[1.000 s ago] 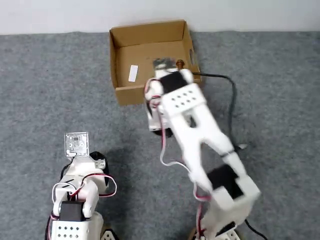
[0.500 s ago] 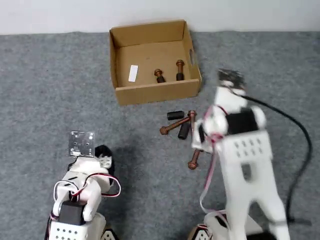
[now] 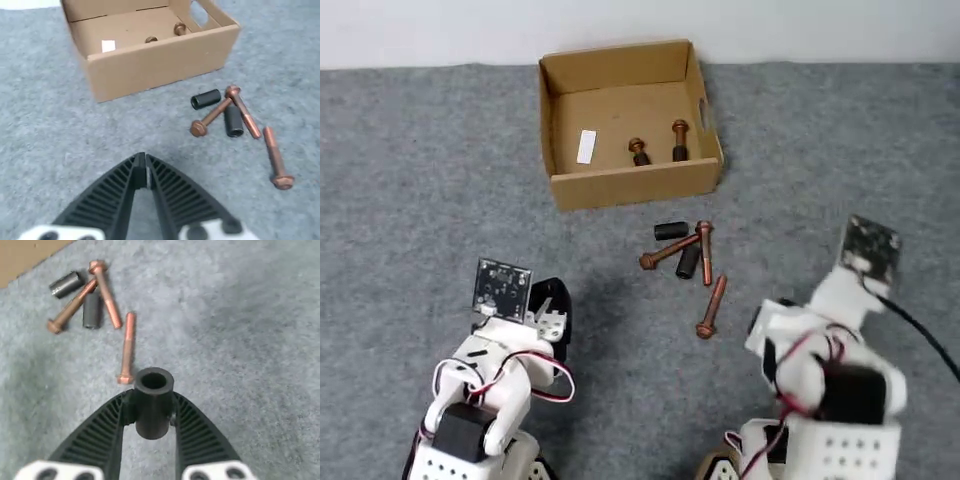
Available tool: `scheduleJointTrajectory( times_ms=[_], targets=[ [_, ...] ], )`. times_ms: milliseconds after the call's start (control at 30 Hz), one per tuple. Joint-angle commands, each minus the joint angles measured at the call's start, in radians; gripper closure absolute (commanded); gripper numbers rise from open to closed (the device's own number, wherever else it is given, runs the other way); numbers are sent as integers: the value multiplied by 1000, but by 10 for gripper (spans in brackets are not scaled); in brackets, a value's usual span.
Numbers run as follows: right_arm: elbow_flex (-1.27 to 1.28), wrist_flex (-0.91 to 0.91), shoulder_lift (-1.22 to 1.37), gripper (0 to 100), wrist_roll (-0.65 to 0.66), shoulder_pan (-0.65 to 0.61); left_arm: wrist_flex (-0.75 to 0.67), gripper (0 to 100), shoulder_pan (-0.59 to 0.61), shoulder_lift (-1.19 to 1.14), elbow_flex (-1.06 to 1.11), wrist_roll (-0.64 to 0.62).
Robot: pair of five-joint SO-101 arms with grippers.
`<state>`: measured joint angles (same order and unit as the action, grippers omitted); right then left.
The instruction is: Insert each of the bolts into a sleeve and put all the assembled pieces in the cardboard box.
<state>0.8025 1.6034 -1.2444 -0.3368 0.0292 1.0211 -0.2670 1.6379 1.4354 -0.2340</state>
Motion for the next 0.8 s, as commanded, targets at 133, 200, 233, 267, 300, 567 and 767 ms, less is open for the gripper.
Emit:
scheduleJointTrajectory(
  times_ms=[133,200,233,267,300,567,767],
  targets=[
    [110,-12,-257,990,64,73,5,994,-71,-391,-318,-12],
    [135,-21,-312,990,86,87,6,994,-97,-517,-420,-12],
    [144,-19,-338,990,91,94,6,994,-110,-582,-472,-14],
    [152,-13,-363,990,95,96,6,994,-121,-644,-524,-21],
    [161,-10,-387,990,97,96,6,994,-133,-709,-578,-40],
    [186,-16,-456,991,92,99,8,994,-189,-1178,-972,-132],
    [189,-16,-461,991,91,99,3,994,-235,-1461,-1199,-176]
  ],
)
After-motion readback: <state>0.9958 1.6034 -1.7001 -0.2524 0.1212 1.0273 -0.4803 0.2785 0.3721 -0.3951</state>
